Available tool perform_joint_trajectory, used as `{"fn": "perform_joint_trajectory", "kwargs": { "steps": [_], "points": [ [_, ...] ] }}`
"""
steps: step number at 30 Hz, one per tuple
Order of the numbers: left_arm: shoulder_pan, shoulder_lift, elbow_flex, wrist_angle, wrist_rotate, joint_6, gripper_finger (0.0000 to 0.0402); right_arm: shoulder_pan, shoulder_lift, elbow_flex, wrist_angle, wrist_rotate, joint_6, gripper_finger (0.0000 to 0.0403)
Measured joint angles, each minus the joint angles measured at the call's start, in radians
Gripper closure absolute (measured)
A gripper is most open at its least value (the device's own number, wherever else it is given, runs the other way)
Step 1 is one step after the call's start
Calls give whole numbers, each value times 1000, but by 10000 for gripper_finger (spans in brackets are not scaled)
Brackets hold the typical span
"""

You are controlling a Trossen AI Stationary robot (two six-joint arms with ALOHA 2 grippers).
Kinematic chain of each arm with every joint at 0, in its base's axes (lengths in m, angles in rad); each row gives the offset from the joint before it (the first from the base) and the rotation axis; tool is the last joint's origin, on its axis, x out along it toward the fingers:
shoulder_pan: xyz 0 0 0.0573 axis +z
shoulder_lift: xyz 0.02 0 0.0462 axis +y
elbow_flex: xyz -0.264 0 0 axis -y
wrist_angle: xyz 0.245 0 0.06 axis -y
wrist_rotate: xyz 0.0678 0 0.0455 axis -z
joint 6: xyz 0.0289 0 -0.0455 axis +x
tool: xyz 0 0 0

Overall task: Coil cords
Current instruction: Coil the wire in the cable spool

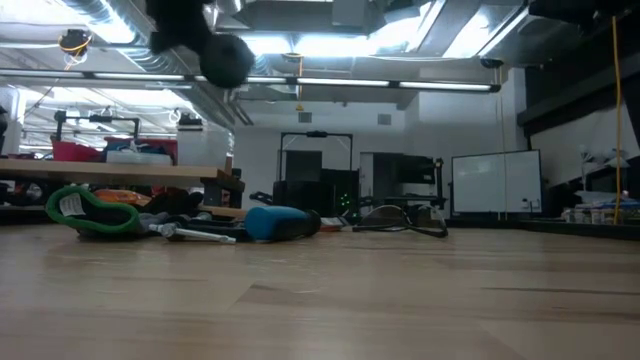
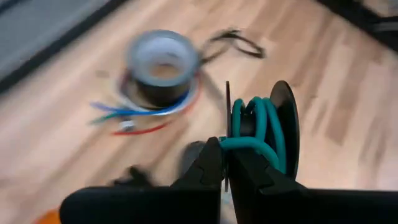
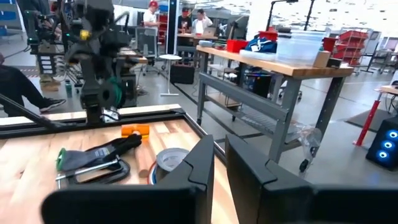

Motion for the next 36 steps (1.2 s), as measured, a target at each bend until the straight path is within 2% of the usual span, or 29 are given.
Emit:
{"fn": "perform_joint_trajectory", "kwargs": {
  "steps": [2, 5, 8, 11, 15, 20, 23, 27, 32, 36],
  "points": [
    [-27, 0, -122, 185, 40, -31, 401, 0, 0, 0, -2, 0, 0, 358],
    [-59, 17, -315, 575, 110, -114, 401, 0, 0, 0, -1, -10, 0, 358],
    [-83, 66, -506, 1012, 129, -264, 401, 0, 0, 0, -2, -11, 0, 358],
    [-96, 159, -646, 1320, 120, -458, 401, 0, 0, 0, -3, -11, 0, 358],
    [-114, 336, -704, 1541, 113, -649, 401, 0, 0, 0, -3, -10, 0, 358],
    [-132, 581, -672, 1838, 114, -732, 401, 0, 0, -1, -4, -11, 0, 358],
    [-132, 696, -621, 1932, 113, -813, 401, 0, 0, -1, -4, -11, 0, 358],
    [-132, 787, -541, 1915, 119, -919, 401, 0, 0, -1, -4, -11, 0, 358],
    [-129, 818, -446, 1893, 120, -1031, 401, 0, 0, -1, -5, -11, 0, 358],
    [-128, 815, -361, 1743, 122, -1147, 401, 0, 0, -1, -7, -11, 0, 358]
  ]
}}
